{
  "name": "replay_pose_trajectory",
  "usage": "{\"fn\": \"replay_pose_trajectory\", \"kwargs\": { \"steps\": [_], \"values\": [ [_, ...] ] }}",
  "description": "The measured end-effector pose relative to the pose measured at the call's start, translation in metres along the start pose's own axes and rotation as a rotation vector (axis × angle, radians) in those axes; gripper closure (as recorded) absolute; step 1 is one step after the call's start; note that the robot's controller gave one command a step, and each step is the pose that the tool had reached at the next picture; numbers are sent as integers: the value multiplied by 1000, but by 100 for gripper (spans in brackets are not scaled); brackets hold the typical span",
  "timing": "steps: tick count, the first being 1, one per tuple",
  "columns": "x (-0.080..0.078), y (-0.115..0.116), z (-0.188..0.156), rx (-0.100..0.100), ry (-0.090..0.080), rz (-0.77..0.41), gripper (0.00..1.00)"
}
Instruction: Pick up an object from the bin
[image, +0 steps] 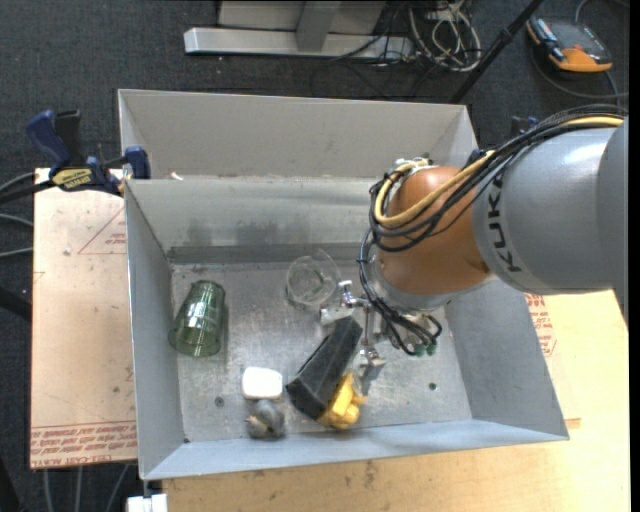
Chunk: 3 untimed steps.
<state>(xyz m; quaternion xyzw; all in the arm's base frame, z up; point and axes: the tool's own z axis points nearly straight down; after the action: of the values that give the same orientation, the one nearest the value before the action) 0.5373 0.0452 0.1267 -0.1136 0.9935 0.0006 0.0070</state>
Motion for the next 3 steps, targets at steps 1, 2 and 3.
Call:
{"fn": "replay_pose_trajectory", "kwargs": {
  "steps": [1, 2, 3],
  "values": [
    [-4, 2, 2, -1, -3, 30, 0],
    [-6, -9, 22, -2, 17, -14, 100],
    [-6, -9, 22, -2, 17, -15, 100]
  ]
}}
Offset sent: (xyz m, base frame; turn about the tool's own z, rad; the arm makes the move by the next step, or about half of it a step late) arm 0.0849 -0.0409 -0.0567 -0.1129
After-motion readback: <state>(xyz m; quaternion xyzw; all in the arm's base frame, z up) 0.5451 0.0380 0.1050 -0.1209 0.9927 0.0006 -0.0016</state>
